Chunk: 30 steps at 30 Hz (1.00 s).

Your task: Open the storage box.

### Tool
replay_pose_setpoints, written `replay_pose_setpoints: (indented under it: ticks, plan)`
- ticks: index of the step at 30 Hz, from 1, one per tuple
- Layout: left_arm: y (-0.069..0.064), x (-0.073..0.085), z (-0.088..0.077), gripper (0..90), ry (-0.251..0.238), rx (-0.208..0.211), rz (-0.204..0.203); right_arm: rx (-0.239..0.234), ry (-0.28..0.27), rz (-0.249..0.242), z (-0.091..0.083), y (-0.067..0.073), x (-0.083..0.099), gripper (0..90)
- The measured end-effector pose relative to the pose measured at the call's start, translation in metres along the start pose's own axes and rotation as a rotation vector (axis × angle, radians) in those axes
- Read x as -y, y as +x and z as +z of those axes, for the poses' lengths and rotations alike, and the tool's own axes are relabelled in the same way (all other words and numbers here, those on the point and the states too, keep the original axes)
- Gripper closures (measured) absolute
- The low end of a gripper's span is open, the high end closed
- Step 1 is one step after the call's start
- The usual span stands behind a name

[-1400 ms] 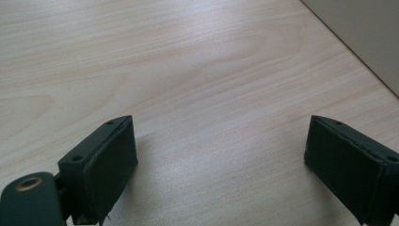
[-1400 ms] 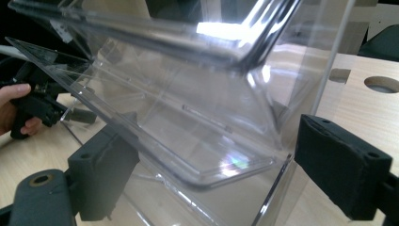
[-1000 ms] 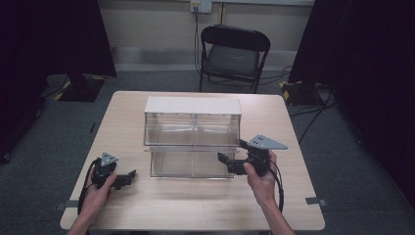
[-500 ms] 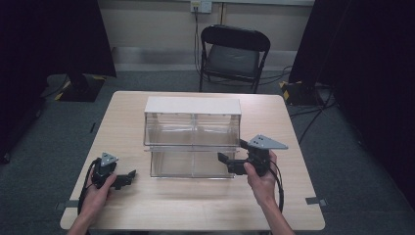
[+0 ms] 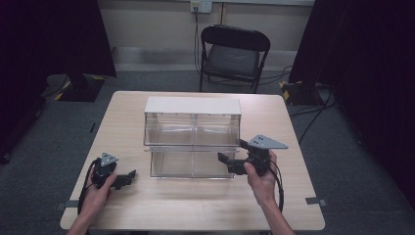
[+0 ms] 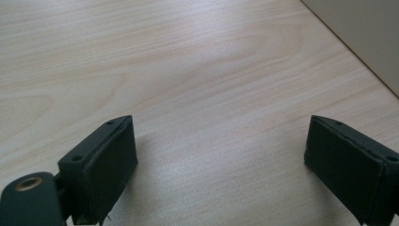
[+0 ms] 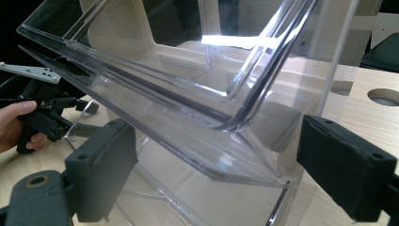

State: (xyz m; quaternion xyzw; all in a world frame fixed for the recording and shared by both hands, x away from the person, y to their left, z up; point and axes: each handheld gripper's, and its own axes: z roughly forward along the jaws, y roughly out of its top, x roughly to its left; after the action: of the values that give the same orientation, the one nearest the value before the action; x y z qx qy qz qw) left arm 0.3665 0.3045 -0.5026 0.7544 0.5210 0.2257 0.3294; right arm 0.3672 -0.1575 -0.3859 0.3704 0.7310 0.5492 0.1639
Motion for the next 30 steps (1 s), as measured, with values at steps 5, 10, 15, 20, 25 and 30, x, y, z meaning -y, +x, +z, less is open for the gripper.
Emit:
replay_pose_setpoints:
  ticks: [5,10,15,20,25,30]
  plan:
    - [0.0,0.0,0.0,9.2,0.0,0.0,0.0,-0.002,0.0,0.001,0.0003,-0.0004,-0.0001,11.8]
    - [0.0004,0.0,0.0,9.2,0.001,0.005,0.001,0.001,0.001,0.004,0.0002,0.0,0.0001,11.8]
    - [0.0005,0.0,0.0,9.2,0.0,0.006,0.001,0.0,0.002,0.005,0.0001,0.0,0.0,11.9]
    - [0.0005,-0.0001,-0.0001,9.2,0.001,0.006,0.002,-0.001,0.001,0.004,0.0002,-0.0001,0.0,11.8]
    - [0.0008,-0.0001,-0.0001,9.2,0.001,0.006,0.005,-0.002,0.001,0.003,0.0002,-0.0003,0.0,11.8]
    - [0.0008,-0.0001,-0.0002,9.2,0.001,0.007,0.005,-0.002,0.001,0.004,0.0002,-0.0003,0.0,11.8]
